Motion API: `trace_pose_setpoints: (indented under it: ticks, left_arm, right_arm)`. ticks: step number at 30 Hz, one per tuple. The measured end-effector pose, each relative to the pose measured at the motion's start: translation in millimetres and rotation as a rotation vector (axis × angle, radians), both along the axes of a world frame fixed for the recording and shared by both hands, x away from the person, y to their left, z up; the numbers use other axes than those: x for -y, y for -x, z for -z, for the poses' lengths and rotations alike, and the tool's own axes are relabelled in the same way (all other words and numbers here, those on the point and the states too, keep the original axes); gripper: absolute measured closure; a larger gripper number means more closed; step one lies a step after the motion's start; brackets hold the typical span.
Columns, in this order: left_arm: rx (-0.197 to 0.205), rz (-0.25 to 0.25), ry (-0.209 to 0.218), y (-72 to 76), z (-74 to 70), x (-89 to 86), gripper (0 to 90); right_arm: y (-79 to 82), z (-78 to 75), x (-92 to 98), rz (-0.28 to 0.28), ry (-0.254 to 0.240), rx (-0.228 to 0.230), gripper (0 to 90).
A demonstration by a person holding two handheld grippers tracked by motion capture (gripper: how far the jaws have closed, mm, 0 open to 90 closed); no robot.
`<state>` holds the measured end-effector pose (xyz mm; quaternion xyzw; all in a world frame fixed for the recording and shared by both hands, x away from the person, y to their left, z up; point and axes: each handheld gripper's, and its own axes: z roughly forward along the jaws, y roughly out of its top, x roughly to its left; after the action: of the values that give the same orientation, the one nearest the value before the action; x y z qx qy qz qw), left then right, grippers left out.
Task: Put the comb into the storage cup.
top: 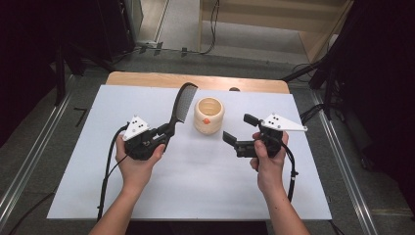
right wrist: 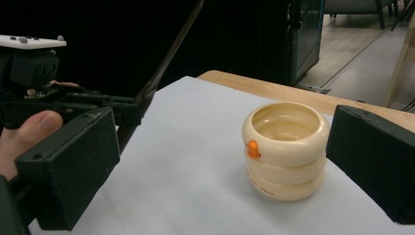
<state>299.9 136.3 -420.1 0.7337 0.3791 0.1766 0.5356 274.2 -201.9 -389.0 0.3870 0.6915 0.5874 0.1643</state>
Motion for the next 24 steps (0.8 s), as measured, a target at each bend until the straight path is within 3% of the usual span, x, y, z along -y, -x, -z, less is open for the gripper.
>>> trace_pose_setpoints:
  ticks: [16,18,24]
  left_arm:
    - [0.023,0.064,0.012,9.9,2.1,25.7,72.1]
    - [0.025,0.074,0.014,11.4,2.3,28.3,72.1]
    - [0.038,0.090,0.015,15.3,4.2,37.5,72.1]
  right_arm:
    - [-18.4,-1.0,-24.4,-0.042,-0.052,-0.061,0.0]
    - [-19.1,-1.3,-26.1,-0.028,-0.071,-0.070,6.2]
    - [-24.2,-0.4,-30.3,-0.021,-0.099,-0.108,11.8]
